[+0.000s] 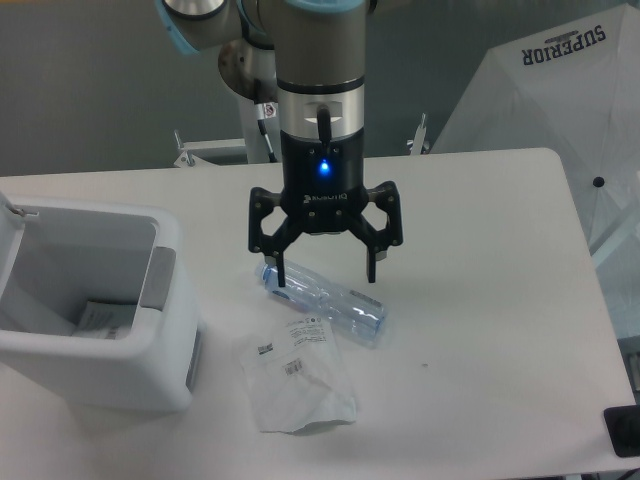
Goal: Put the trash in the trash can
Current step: 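Raise the gripper away from the clear plastic bottle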
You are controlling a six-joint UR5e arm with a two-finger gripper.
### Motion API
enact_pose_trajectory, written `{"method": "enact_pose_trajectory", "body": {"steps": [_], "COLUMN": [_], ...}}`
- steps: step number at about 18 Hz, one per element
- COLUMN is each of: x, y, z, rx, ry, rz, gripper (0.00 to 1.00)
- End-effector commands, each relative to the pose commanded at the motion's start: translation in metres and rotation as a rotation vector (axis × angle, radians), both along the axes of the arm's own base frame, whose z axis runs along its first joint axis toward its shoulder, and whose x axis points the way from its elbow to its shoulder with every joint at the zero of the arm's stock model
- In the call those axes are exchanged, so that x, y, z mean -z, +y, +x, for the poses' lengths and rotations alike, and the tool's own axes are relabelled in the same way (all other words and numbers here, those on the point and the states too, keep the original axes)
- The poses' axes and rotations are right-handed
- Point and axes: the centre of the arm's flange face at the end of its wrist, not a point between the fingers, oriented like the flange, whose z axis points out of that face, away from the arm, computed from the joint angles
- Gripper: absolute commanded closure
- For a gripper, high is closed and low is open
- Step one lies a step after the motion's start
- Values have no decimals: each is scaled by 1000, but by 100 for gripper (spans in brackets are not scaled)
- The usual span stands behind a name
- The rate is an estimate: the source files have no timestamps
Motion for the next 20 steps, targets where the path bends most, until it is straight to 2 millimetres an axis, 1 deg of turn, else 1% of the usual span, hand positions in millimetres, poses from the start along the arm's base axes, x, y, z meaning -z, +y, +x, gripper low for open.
{"method": "enact_pose_trajectory", "body": {"steps": [3, 5, 6, 8, 10, 12, 13, 16, 17, 19, 20], "x": [10, 13, 22, 47, 72, 88, 100, 136, 151, 189, 199], "y": [-2, -1, 1, 3, 7, 6, 8, 15, 18, 27, 32], "z": [-1, -1, -3, -5, -8, -6, -6, -16, -21, -32, -36], "rx": [-10, -7, -7, -8, -9, -4, -2, -1, 4, 32, 41], "ry": [-3, -7, -17, -42, -30, -15, -26, -69, -83, -108, -114], "rz": [-26, -28, -38, -60, -49, -27, -41, -81, -98, -143, -152], "gripper": [0, 0, 0, 0, 0, 0, 0, 0, 0, 0, 0]}}
